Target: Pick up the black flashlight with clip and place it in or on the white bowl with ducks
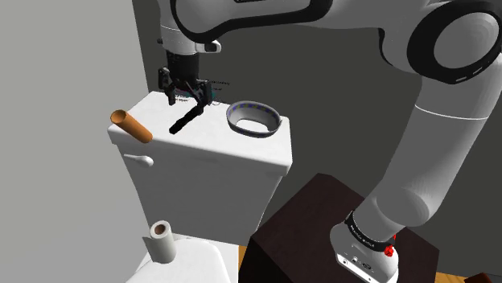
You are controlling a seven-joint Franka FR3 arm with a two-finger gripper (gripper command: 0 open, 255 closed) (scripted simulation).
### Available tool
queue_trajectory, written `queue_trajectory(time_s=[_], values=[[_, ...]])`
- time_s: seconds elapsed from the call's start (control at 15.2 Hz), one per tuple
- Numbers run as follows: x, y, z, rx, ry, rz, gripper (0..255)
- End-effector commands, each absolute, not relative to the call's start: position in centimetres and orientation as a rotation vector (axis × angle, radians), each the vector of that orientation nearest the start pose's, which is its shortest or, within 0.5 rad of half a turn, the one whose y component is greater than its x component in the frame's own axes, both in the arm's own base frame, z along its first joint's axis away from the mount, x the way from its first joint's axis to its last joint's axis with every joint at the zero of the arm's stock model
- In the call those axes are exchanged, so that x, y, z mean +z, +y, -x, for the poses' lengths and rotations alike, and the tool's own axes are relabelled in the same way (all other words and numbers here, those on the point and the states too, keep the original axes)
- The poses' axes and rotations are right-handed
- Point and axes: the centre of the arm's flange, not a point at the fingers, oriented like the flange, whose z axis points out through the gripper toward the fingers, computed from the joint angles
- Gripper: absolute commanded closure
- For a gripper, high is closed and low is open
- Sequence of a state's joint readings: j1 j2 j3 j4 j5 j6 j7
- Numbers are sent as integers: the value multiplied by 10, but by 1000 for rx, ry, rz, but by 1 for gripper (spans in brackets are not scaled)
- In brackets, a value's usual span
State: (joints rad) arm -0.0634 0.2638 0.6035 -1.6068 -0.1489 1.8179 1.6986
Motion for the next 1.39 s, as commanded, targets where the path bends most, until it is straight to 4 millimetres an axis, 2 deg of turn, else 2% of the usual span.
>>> queue_trajectory(time_s=[0.0,0.4,0.86,0.92,1.32], values=[[486,284,-568,9,1714,2636,0],[457,284,-567,9,1714,2636,0],[457,284,-567,10,1714,2636,0],[457,284,-567,10,1714,2636,255],[457,283,-567,9,1714,2636,255]])
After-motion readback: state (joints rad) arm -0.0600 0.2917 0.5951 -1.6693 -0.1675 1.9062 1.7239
